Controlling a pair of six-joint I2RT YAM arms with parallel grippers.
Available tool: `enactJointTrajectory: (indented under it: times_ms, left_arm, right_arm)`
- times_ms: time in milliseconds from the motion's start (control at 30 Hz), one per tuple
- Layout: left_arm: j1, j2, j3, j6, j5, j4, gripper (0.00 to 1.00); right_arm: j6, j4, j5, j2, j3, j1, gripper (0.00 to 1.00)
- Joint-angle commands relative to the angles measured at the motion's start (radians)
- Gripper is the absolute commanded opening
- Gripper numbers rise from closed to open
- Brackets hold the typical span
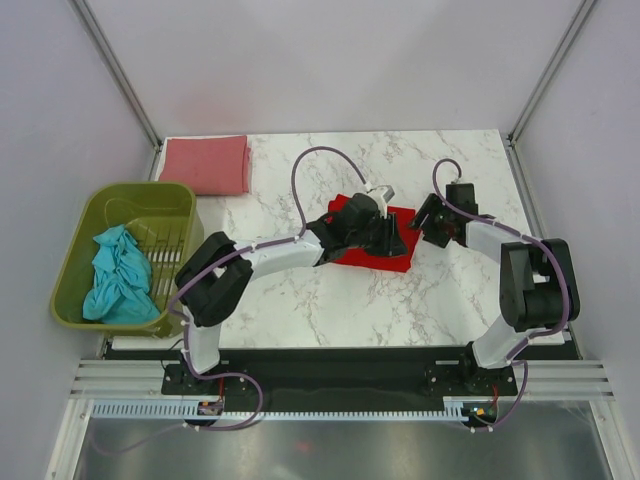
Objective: Fold and stack the t-shirts
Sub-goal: Fold the tshirt
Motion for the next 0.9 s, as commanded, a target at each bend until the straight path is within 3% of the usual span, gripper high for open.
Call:
enactJointTrajectory:
  times_ms: [0,333,567,700,867]
  left_arm:
    - [-0.027,0.055,0.063,-0.012,-0.046,0.051,0.40]
    - [-0.040,0.135,0.078,-0.039,-0.051,0.040,0.39]
    - [-0.036,0.227,0.167,-0.071,0.000,-0.124,0.36]
    - [-0.041,0.162,0.112,-0.045,-0.025,-0.132,0.36]
    - [-0.043,-0.045,-0.009,0.022,-0.135,-0.199,0.37]
  right_arm:
    - [0.021,0.002,0.028,0.020,0.036,-0.004,0.68]
    - [0.021,0.138,-0.058,0.143,0.059,-0.004,0.67]
    - [0.013,0.155,-0.077,0.180,0.085,-0.007,0.57]
    - [0.063,0.200,-0.106,0.174,0.038,-0.006,0.50]
    - [0.168,0.305,-0.103,0.134,-0.094,0.032,0.38]
